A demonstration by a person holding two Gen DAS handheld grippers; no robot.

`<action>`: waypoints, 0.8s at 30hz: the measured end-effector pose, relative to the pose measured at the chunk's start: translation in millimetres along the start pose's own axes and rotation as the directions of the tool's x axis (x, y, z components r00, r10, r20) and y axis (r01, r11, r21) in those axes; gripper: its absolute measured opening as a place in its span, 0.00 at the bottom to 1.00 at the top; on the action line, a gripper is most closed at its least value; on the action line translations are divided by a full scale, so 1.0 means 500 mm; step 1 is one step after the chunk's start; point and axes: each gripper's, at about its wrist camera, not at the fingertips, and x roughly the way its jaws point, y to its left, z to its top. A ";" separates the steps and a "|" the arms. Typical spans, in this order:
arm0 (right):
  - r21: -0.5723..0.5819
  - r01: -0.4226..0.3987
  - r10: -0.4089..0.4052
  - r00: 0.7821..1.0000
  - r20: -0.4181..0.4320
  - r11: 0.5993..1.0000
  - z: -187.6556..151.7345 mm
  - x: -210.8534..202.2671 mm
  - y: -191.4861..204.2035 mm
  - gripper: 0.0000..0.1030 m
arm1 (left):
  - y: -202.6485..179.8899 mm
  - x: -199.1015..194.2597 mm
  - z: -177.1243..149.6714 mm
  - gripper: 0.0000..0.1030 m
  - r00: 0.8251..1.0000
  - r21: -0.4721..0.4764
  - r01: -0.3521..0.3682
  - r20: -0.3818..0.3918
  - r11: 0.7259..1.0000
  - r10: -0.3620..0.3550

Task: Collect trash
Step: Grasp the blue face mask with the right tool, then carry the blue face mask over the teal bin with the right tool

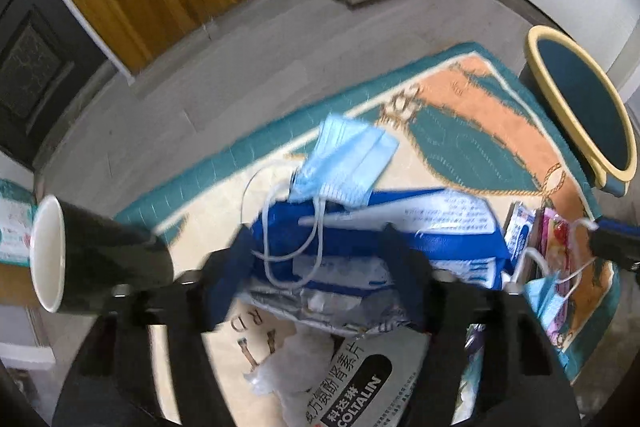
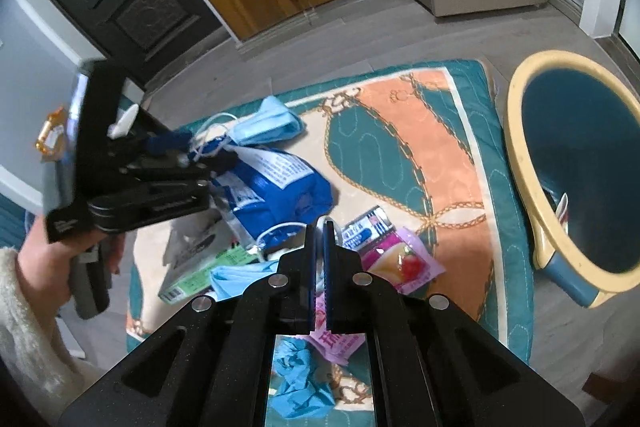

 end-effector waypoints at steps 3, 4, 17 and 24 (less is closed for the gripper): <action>-0.007 -0.009 0.009 1.000 0.018 1.000 0.004 -0.014 0.004 0.04 | 0.012 0.016 -0.007 0.15 0.999 -0.028 0.005 -0.046 1.000 -0.006; -0.010 -0.014 0.015 1.000 0.026 1.000 0.005 -0.021 0.005 0.04 | 0.014 0.018 -0.008 0.07 0.998 -0.036 0.003 -0.056 0.999 -0.005; -0.083 -0.046 0.060 0.982 0.178 0.996 0.069 -0.135 0.031 0.04 | 0.009 -0.169 0.025 0.02 0.975 -0.038 0.018 0.222 0.999 -0.009; -0.109 -0.080 0.108 0.953 0.282 0.991 0.109 -0.220 0.029 0.04 | 0.003 -0.275 0.061 0.02 0.921 -0.026 0.047 0.388 0.999 -0.033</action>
